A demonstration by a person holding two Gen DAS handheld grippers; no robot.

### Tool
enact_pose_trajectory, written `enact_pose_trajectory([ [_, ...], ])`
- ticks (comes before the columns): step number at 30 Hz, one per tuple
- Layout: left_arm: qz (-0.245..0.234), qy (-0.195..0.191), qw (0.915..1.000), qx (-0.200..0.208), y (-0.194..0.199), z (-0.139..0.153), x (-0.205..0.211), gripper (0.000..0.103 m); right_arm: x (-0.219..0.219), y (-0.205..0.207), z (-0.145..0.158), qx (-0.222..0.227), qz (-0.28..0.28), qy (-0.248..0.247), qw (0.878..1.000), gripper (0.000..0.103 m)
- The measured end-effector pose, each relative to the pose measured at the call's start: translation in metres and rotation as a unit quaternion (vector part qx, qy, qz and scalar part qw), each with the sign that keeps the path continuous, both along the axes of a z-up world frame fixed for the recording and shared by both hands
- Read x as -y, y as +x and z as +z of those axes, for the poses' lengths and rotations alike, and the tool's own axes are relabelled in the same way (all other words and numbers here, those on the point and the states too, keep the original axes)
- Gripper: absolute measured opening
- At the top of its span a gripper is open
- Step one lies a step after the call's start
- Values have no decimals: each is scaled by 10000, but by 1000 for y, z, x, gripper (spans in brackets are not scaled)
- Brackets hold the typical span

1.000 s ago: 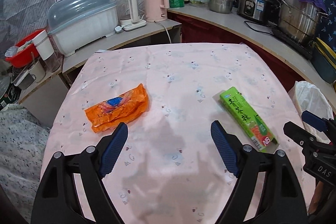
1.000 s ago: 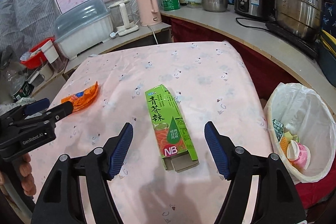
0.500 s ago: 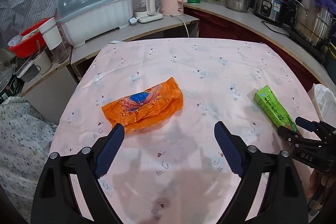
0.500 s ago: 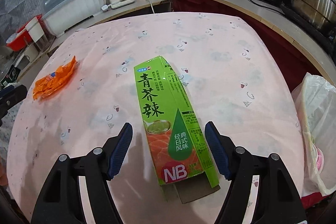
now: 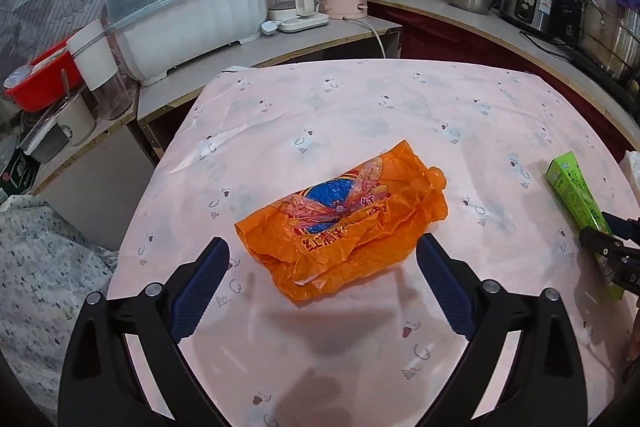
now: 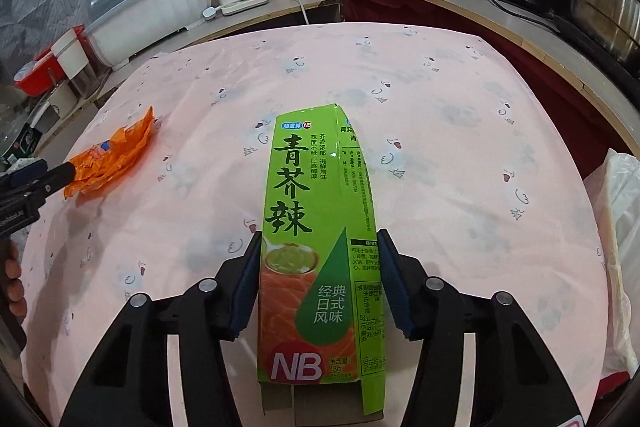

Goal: Collect trash
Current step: 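Grasp the orange plastic wrapper with the left tool while the right tool grasps the green tea carton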

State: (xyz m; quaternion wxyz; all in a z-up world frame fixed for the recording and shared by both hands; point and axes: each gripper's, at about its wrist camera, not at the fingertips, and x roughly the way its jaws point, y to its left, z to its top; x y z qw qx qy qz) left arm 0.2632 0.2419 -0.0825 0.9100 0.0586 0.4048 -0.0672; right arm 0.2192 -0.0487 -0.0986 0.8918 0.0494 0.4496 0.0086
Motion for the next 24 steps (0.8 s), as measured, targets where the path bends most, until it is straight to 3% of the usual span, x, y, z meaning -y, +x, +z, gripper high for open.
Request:
enact_pose_trajectory([
  [5,-498,132,9987,1,14,-18,1,90,-6,3,8,52,-41,185,9998,53],
  [7,-639,-6,9979,-70,19,-23,2,89,-7,5,12,65,-35,246,9997,53],
  [11,-944,-408,9942,-299,24,-26,16,77,-9,7,16,61,-33,361,9993,53],
  [13,-1055,-467,9926,-381,22,-29,30,76,-9,7,18,84,-37,355,9993,53],
  [19,-1234,-544,9897,-488,13,-33,70,72,-2,4,22,131,-103,373,9992,53],
  [24,-1091,-593,9908,-536,13,-30,84,66,6,0,22,138,-169,426,9989,53],
])
